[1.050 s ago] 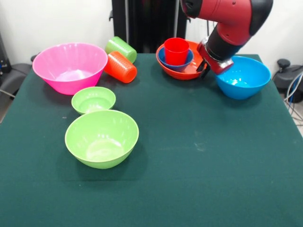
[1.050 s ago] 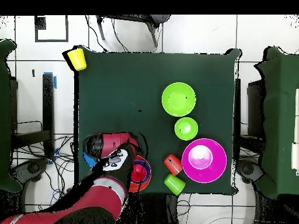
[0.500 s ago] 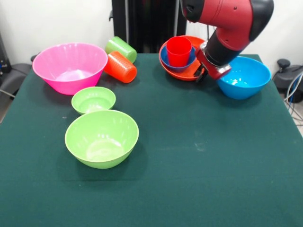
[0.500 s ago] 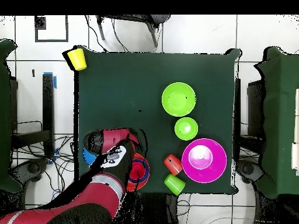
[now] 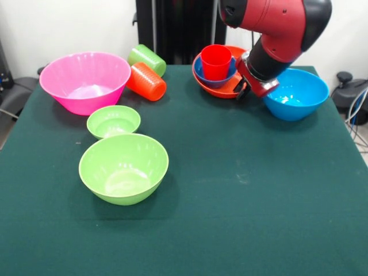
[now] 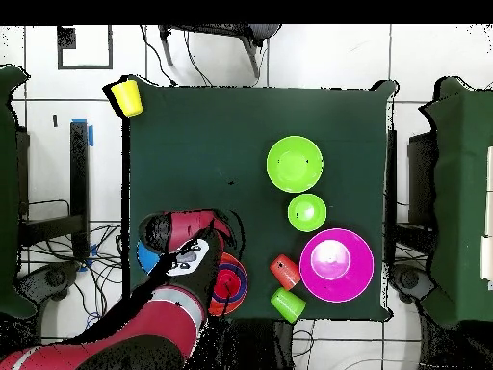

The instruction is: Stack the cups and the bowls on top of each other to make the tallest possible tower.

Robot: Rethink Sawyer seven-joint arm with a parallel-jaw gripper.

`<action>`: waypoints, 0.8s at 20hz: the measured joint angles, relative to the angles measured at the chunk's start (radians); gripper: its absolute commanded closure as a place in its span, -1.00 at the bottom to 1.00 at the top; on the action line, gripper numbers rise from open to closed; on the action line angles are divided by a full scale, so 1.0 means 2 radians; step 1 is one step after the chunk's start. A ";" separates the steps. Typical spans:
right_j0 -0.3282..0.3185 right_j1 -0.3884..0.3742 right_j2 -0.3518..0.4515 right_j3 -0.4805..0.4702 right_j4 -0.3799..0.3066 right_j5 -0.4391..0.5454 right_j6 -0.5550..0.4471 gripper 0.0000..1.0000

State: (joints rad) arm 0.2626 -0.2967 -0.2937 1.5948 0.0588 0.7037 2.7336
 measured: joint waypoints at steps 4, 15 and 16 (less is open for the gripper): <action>0.000 0.000 0.000 0.000 0.000 0.001 0.000 1.00; 0.005 -0.013 -0.001 -0.002 0.000 0.027 0.000 1.00; 0.006 -0.015 -0.001 -0.002 0.000 0.029 0.000 1.00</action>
State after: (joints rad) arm 0.2739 -0.3273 -0.2961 1.5902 0.0585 0.7614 2.7336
